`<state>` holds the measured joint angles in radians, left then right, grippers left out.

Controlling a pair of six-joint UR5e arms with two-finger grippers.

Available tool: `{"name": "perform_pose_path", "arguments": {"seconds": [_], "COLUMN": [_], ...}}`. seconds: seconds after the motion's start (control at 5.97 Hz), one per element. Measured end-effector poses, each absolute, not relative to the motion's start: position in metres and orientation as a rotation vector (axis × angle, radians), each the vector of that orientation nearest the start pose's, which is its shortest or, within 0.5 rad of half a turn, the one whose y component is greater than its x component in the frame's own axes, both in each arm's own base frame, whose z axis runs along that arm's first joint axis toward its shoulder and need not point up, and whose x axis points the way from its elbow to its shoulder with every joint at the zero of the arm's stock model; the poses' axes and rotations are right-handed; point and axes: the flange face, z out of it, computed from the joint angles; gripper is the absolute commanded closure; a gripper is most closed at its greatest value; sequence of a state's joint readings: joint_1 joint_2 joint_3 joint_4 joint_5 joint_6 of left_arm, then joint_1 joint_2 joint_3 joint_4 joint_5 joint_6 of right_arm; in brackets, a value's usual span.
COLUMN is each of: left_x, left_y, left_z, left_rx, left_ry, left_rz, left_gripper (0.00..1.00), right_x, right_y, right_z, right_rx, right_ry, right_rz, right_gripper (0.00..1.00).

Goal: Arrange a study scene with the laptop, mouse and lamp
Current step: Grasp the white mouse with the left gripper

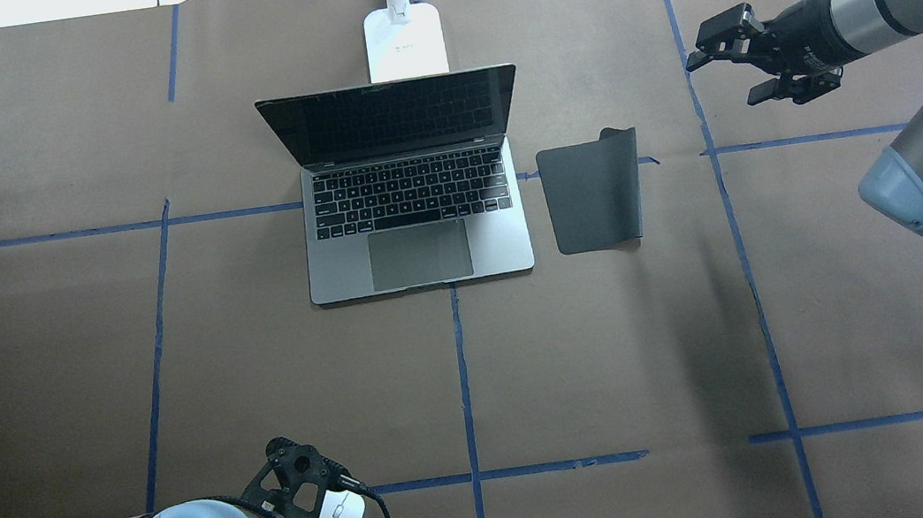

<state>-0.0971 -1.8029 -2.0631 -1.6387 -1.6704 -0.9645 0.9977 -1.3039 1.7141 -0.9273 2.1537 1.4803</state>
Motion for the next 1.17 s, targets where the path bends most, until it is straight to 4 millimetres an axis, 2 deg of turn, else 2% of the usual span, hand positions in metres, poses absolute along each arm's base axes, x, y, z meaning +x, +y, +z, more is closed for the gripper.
{"name": "perform_pose_path", "arguments": {"seconds": [1.17], "left_x": [0.534], "left_y": [-0.173], "left_z": [0.311], "left_rx": [0.186], "left_ry": [0.787], "left_rz": [0.528], "left_gripper": [0.0], "right_x": [-0.256], "right_y": [-0.539], "right_z": [0.372], "right_rx": [0.075], "right_ry": [-1.154], "right_rz": [0.497], "right_gripper": [0.0]}}
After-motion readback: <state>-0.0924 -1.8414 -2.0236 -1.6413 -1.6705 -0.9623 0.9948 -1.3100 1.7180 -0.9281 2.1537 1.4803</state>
